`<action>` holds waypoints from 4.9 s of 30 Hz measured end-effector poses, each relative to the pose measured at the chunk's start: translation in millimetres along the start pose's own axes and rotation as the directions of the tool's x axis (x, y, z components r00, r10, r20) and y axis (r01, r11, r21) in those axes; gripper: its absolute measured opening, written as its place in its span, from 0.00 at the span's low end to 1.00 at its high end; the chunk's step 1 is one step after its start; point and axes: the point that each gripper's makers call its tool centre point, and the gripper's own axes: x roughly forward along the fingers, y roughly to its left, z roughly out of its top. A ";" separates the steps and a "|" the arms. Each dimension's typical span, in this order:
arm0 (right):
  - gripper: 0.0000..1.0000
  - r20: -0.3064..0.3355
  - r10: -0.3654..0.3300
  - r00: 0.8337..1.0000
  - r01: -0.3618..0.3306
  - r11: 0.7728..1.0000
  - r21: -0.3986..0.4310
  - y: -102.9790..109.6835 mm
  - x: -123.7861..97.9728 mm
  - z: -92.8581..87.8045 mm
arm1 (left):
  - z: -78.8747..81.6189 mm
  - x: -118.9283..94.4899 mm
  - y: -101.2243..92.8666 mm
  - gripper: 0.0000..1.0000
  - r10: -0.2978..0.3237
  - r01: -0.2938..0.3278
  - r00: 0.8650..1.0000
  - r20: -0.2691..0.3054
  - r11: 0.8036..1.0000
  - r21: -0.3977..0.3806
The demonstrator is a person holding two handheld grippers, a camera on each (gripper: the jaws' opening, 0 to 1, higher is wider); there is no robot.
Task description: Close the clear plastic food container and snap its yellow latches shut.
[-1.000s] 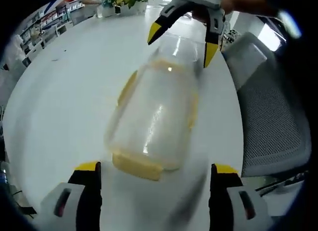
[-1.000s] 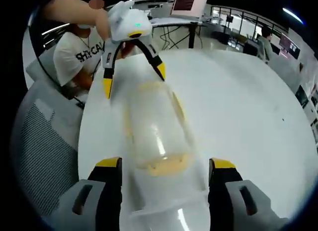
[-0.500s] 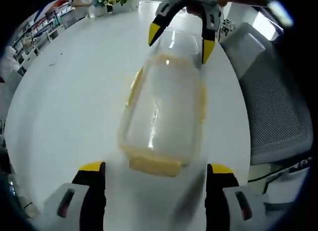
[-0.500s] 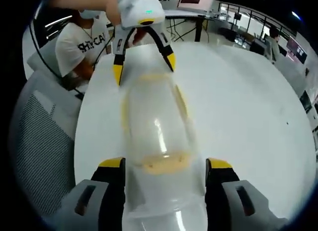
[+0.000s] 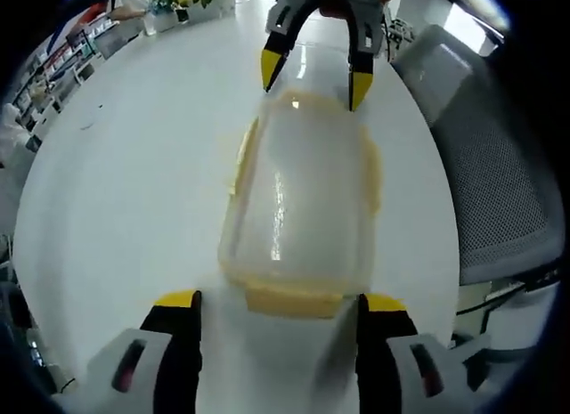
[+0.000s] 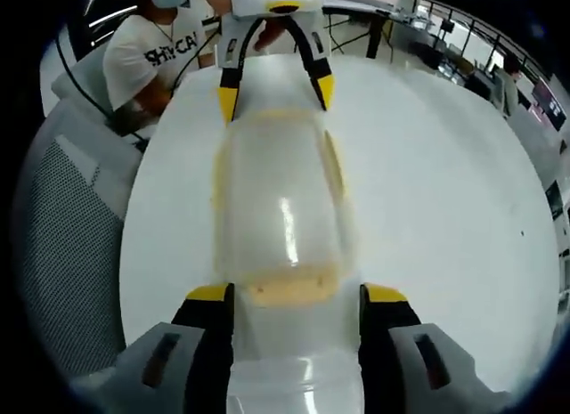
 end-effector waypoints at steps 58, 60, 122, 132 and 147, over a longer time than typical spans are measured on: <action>0.33 -0.045 0.060 0.997 -0.066 0.985 -0.158 14.6 -26.6 6.3 | 11.5 -27.0 -32.3 0.32 0.010 -0.011 1.000 -0.012 0.999 -0.043; 0.33 -0.050 0.061 0.997 -0.068 0.983 -0.168 14.5 -29.6 6.9 | 13.6 -29.9 -33.9 0.32 0.015 -0.015 1.000 0.000 0.998 -0.058; 0.34 -0.079 0.082 0.994 -0.099 0.962 -0.253 6.7 -94.8 -26.2 | 81.3 -46.4 -56.8 0.32 0.045 -0.042 0.999 0.014 0.986 -0.163; 0.34 -0.078 0.079 0.994 -0.096 0.962 -0.254 3.6 -105.9 -50.0 | 106.3 -37.8 -61.5 0.32 0.053 -0.049 0.998 0.020 0.985 -0.165; 0.34 -0.081 0.084 0.993 -0.102 0.959 -0.265 -5.4 -113.3 -69.6 | 126.8 -29.9 -60.9 0.32 0.062 -0.058 0.998 0.013 0.981 -0.183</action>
